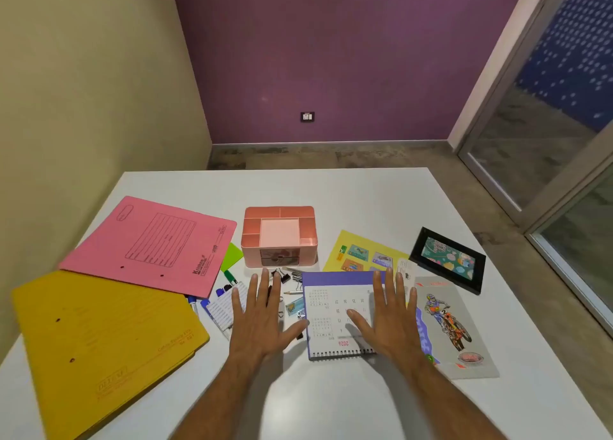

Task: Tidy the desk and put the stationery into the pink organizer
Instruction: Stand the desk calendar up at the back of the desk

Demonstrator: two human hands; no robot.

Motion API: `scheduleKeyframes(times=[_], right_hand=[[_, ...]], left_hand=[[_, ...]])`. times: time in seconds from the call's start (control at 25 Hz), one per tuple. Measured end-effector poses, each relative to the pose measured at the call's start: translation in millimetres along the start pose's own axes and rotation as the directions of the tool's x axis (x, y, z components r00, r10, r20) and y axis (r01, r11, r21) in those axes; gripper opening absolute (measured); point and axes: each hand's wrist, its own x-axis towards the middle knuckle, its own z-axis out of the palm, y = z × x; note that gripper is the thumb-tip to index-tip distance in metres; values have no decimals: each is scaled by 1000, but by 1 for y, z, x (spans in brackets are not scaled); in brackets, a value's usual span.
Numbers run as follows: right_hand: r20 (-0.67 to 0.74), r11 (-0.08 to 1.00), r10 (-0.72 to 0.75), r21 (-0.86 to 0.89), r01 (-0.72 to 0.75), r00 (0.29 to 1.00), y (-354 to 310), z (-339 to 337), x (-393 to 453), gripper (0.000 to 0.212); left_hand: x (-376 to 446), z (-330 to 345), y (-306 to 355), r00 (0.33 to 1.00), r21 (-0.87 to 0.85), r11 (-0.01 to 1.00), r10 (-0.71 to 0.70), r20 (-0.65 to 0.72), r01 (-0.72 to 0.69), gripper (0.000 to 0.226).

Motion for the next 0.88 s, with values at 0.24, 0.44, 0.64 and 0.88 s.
scheduleKeyframes(times=[0.24, 0.44, 0.64, 0.88], right_hand=[[179, 897, 393, 140, -419, 902, 29, 6, -8, 89], [334, 764, 569, 122, -633, 751, 42, 13, -6, 67], [413, 655, 633, 167, -737, 655, 42, 18, -4, 61], [553, 480, 634, 268, -836, 541, 72, 53, 6, 66]], left_hand=[[-5, 27, 22, 974, -302, 940, -96, 203, 156, 100], [-8, 37, 43, 935, -483, 815, -192, 298, 321, 53], [-8, 35, 60, 886, -504, 754, -223, 405, 420, 29], [-9, 31, 66, 882, -644, 612, -223, 416, 459, 18]])
